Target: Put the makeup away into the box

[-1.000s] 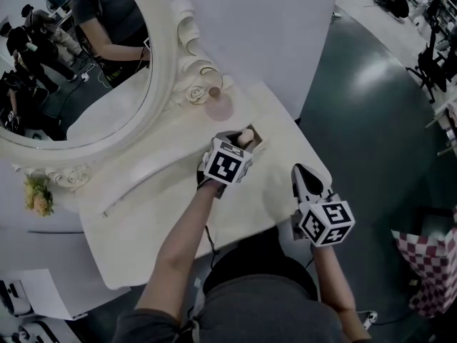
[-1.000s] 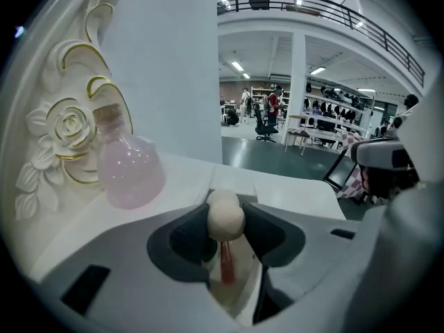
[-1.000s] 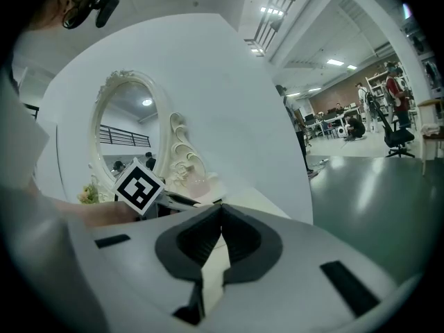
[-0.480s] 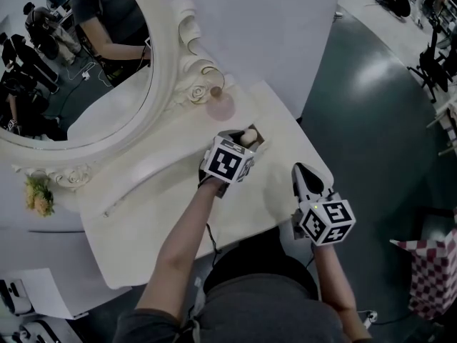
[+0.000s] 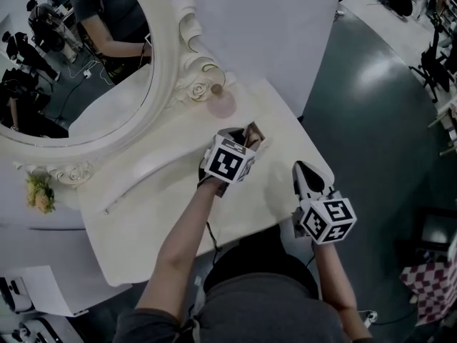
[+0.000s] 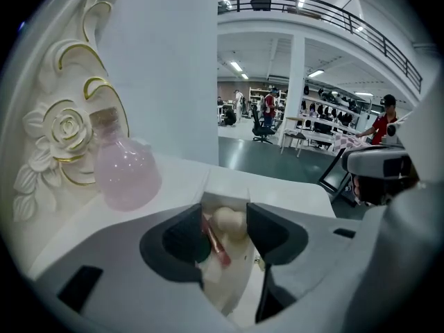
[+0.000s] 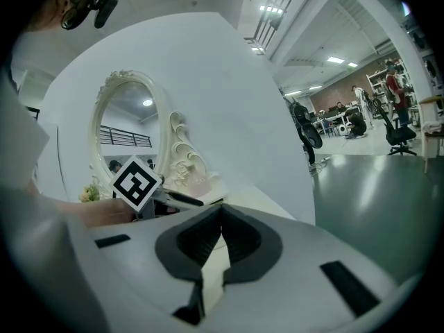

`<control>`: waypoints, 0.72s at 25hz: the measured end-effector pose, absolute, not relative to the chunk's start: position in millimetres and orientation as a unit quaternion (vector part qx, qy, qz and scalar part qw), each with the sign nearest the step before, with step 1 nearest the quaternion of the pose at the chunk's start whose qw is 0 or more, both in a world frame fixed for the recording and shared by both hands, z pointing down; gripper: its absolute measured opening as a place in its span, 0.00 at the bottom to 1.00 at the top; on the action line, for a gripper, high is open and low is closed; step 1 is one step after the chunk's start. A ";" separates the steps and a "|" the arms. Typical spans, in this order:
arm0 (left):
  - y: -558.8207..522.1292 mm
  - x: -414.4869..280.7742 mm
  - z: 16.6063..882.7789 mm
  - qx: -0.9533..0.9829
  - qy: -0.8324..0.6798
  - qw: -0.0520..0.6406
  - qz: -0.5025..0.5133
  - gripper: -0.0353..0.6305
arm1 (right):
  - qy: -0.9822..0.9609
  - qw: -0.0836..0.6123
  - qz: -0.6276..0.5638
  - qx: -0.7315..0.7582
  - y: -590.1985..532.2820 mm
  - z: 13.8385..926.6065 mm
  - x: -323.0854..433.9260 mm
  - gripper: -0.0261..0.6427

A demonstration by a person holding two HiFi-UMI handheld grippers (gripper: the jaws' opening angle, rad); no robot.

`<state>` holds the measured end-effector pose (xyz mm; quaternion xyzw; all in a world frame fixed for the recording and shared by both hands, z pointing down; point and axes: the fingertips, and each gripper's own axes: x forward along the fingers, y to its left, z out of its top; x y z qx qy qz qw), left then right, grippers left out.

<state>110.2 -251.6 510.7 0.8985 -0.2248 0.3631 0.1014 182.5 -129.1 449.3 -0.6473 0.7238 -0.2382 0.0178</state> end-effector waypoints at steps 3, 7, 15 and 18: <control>-248.0 109.4 501.8 0.902 -0.232 0.102 0.348 0.34 | 0.726 0.018 -0.237 -0.645 -128.1 448.4 182.1 0.05; -246.5 104.1 489.4 0.906 -0.248 0.105 0.325 0.34 | 0.732 0.017 -0.236 -0.639 -129.3 445.9 179.7 0.05; -244.2 74.7 463.8 0.907 -0.300 0.109 0.276 0.31 | 0.746 0.017 -0.227 -0.626 -131.3 438.3 174.3 0.05; -242.2 60.2 459.0 0.902 -0.321 0.109 0.266 0.29 | 0.749 0.018 -0.227 -0.622 -131.3 436.5 173.4 0.05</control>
